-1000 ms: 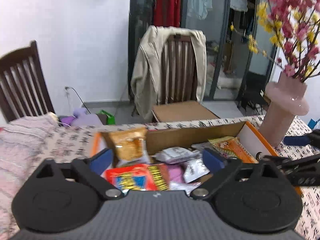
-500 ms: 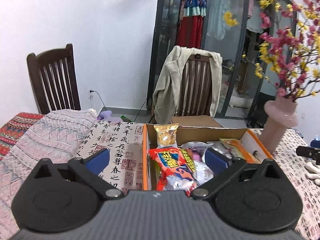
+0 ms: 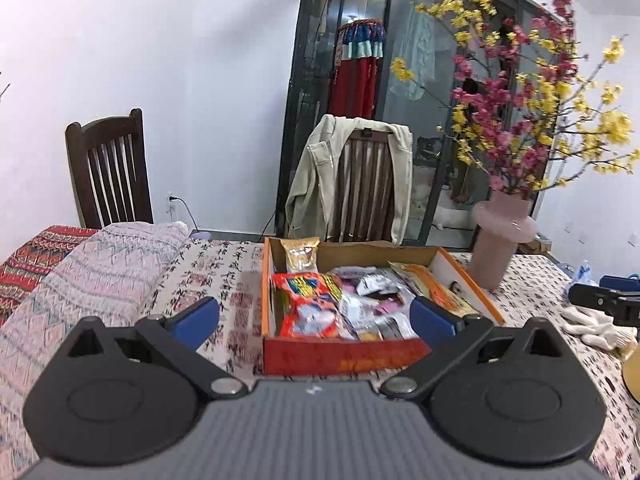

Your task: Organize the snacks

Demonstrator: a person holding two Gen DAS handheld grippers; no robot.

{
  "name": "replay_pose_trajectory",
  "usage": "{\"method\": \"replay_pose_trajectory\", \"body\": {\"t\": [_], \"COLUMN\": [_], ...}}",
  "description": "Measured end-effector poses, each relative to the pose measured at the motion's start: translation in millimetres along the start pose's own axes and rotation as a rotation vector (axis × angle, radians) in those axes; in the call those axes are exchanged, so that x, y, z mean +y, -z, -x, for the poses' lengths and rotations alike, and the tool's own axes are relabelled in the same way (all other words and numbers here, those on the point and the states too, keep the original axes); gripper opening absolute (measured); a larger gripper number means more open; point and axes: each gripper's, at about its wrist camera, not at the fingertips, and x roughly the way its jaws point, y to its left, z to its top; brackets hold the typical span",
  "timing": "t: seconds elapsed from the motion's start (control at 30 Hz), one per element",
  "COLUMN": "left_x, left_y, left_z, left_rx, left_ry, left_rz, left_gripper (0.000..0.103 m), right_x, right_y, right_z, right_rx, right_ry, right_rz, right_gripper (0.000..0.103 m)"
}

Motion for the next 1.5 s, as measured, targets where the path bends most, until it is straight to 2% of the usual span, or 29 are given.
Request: {"method": "replay_pose_trajectory", "body": {"t": [0.67,0.87,1.03,1.2,1.4,1.5], "left_x": [0.2,1.8,-5.8,-12.2,-24.0,-29.6], "left_y": [102.7,129.0,156.6,191.2,226.3,243.4], "left_z": [89.2,122.4,147.8,166.8,193.7,210.7], "left_rx": [-0.001,-0.036,-0.092,-0.107,-0.128,-0.122], "left_ry": [-0.014,-0.028,-0.053,-0.061,-0.095,-0.085], "left_rz": [0.022,0.035,0.0,0.018,-0.009,-0.01], "left_gripper": [0.103,0.103,0.103,0.103,0.103,0.103], "right_x": [23.6,33.2,40.4,46.5,52.2,56.2], "right_y": [98.9,129.0,159.1,190.9,228.4,245.4], "right_z": [79.1,105.0,126.5,152.1,179.9,194.8], "right_rx": [-0.02,-0.041,-0.059,-0.074,-0.087,-0.088], "right_ry": [-0.024,-0.043,-0.05,-0.054,-0.047,-0.05], "right_rz": [-0.01,-0.039,-0.025,-0.02,-0.024,-0.027], "right_gripper": [0.1,0.101,0.102,0.102,0.103,0.103]}}
